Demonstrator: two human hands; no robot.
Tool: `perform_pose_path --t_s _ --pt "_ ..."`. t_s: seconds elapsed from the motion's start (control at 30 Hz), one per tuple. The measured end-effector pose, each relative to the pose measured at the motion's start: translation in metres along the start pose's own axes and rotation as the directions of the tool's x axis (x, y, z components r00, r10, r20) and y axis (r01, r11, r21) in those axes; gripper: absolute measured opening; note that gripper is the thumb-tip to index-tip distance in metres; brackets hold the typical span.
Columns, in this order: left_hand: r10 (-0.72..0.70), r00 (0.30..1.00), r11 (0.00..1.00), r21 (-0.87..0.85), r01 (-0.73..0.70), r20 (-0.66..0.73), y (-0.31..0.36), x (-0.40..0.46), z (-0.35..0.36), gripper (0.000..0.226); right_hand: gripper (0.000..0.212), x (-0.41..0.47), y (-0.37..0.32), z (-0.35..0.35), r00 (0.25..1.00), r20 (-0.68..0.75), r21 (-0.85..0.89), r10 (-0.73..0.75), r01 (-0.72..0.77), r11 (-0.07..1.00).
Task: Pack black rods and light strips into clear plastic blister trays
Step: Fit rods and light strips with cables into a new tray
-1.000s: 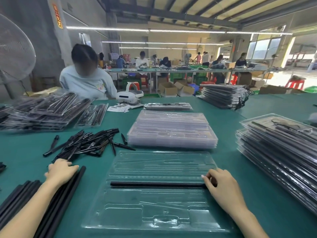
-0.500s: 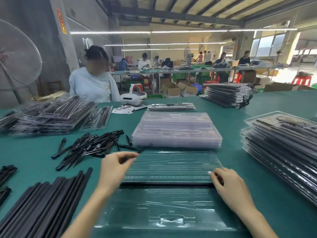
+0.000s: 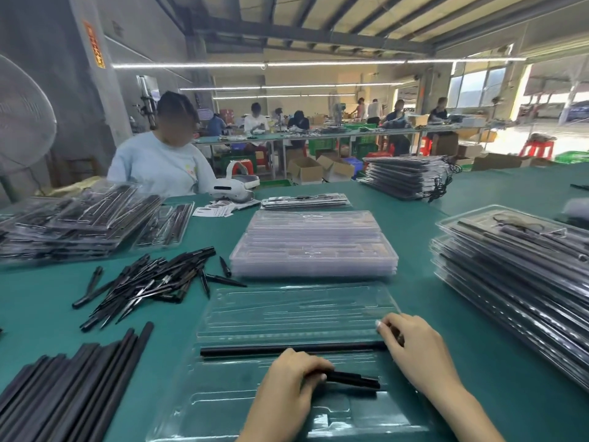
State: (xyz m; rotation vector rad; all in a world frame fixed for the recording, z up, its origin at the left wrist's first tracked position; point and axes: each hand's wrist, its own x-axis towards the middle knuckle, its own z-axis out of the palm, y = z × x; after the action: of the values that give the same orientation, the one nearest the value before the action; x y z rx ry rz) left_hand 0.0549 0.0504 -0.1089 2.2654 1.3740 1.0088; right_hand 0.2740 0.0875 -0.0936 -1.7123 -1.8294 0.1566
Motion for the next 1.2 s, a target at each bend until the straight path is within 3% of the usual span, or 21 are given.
perform_pose_path --t_s 0.23,0.4,0.53,0.77,1.2 --pt "0.039 0.999 0.999 0.038 -0.038 -0.011 0.001 0.0 0.002 0.019 0.021 0.001 0.001 0.001 1.0 0.009 -0.017 -0.013 0.013 1.0" --pt "0.125 0.992 0.97 0.211 -0.122 0.003 0.003 -0.002 0.002 0.02 0.017 0.0 0.002 0.002 1.0 -0.001 -0.01 -0.022 0.022 1.0" --pt "0.162 0.986 0.94 0.297 -0.17 0.05 0.014 -0.003 0.002 0.045 0.016 0.001 0.003 0.002 1.0 0.006 -0.015 -0.029 0.029 0.999" --pt "0.19 0.972 0.834 0.498 -0.236 0.142 0.018 -0.006 0.0 0.047 0.014 -0.001 0.004 0.003 0.999 -0.001 -0.001 -0.036 0.036 0.999" --pt "0.054 0.977 0.833 0.53 -0.159 0.208 0.013 -0.01 0.003 0.044 0.006 -0.005 0.0 0.009 0.987 -0.061 -0.144 -0.148 0.138 0.98"
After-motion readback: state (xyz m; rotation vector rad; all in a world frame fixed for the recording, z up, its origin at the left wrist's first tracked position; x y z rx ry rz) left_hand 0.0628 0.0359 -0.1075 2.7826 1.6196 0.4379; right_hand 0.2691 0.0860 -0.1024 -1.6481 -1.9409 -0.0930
